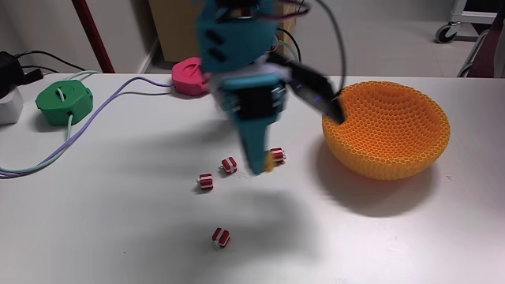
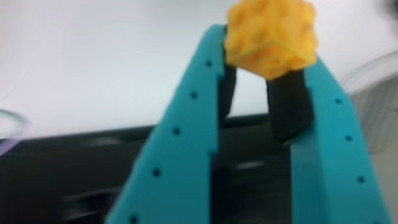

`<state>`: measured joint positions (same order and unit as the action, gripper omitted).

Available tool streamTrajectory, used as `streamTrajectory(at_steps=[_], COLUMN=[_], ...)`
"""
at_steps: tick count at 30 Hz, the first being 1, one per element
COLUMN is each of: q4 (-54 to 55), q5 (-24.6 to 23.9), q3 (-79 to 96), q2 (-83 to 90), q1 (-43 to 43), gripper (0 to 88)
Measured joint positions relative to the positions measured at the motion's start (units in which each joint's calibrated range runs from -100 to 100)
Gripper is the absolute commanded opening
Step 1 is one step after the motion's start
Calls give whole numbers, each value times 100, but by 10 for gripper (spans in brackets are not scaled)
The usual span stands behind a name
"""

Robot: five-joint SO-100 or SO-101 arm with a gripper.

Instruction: Place cube pieces into the yellow basket

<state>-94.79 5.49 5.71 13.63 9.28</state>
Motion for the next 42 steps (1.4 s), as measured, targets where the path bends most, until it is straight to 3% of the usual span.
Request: streamTrajectory(at_steps=[12, 15, 18, 21, 27, 32, 35, 42], q4=[-266, -211, -255, -288, -100, 732, 1032, 1298], q5=[-1109, -1133, -1084, -845, -176, 215, 259, 147], q3=[59, 296, 296, 138, -108, -108, -108, 118], q2=[856, 856, 974, 1210, 1338, 138, -856, -1968], q1=[5387, 5571, 5213, 4333, 1373, -1054, -1470, -1422], gripper=[26, 191, 174, 172, 230, 239, 243, 239])
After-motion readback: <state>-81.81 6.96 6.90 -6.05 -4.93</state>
